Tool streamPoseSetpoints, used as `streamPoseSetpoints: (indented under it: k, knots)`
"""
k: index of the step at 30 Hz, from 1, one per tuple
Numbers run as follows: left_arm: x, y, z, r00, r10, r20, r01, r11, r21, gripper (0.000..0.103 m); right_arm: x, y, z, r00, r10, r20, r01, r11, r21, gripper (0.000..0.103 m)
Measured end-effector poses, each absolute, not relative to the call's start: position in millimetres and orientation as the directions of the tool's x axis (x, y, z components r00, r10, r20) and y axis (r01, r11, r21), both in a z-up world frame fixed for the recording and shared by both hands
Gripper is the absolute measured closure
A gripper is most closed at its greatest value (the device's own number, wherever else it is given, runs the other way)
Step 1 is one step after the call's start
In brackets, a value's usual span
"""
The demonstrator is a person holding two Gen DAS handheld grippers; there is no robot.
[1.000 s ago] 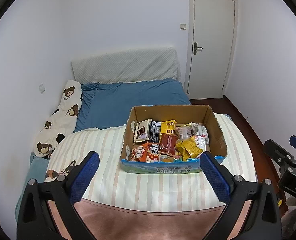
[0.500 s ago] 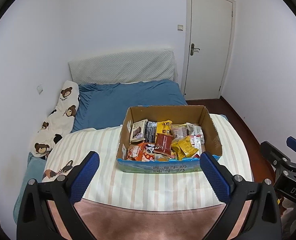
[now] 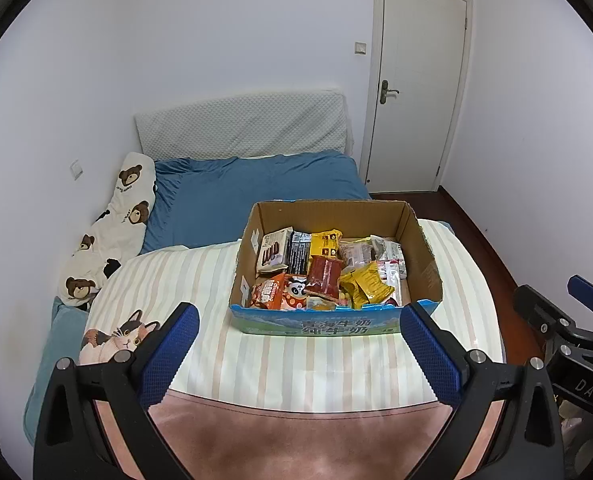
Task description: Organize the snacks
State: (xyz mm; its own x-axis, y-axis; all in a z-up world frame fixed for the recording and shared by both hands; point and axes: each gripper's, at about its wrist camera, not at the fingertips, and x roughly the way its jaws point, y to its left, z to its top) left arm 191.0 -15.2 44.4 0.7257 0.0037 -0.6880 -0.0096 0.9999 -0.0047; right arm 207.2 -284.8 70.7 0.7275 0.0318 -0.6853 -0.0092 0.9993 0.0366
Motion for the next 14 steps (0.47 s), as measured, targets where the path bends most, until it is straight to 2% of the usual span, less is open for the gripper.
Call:
streamPoseSetpoints:
  k: [14]
  knots:
    - [188.7, -15.1, 44.4, 0.735, 0.008, -0.678, -0.008, 1.0, 0.003, 0.0, 209.0, -282.5, 69.7, 0.726, 0.033, -0.687, -0.014, 0.999, 0.034, 0.0]
